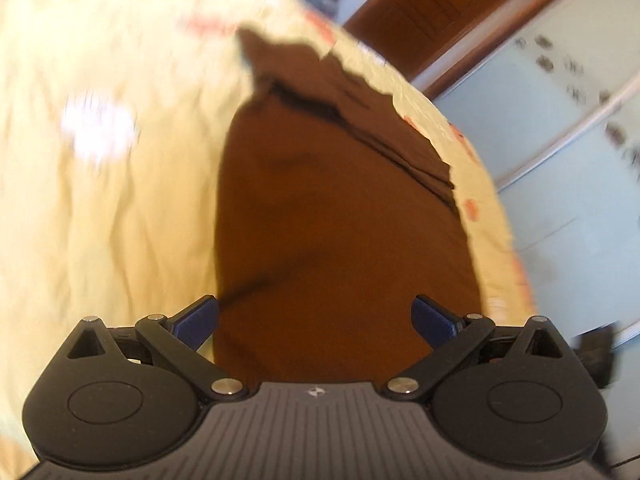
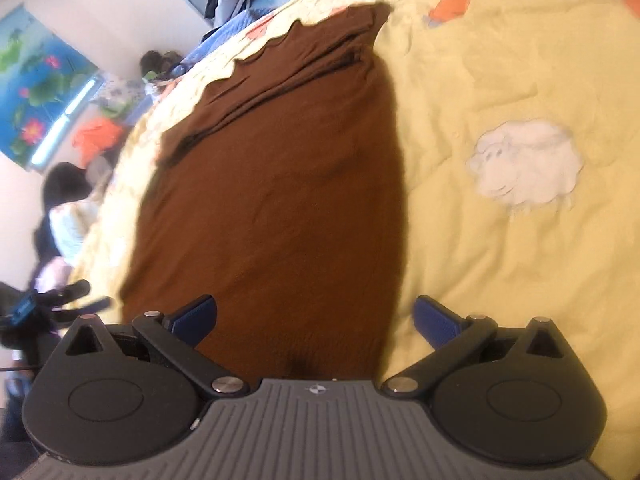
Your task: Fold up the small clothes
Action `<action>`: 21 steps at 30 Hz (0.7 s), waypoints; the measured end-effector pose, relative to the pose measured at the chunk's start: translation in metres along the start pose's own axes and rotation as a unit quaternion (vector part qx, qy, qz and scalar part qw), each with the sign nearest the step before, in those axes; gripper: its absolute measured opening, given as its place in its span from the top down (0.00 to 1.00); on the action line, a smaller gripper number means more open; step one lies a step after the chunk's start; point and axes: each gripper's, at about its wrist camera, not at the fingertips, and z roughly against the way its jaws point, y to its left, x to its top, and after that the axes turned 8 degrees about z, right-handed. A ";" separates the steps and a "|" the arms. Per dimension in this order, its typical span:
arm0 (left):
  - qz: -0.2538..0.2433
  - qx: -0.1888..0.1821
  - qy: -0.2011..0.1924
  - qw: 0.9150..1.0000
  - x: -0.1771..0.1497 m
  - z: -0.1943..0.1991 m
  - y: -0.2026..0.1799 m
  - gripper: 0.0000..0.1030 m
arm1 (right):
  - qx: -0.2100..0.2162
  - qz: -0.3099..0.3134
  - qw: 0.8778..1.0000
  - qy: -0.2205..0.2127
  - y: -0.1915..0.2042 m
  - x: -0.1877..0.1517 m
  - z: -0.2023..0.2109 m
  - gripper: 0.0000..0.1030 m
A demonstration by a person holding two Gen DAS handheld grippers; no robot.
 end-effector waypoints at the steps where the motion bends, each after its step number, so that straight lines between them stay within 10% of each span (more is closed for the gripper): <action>1: 0.029 -0.004 0.013 0.999 0.002 0.001 0.011 0.00 | 0.014 -0.005 1.000 0.006 0.000 0.000 -0.001 0.00; 9: 0.134 -0.094 0.067 0.984 -0.012 0.005 0.053 0.00 | 0.082 -0.044 0.995 0.023 0.004 0.001 -0.012 0.00; 21: 0.076 -0.095 0.098 0.988 -0.030 -0.011 0.024 0.01 | 0.155 -0.126 0.980 0.018 -0.017 -0.007 -0.013 0.00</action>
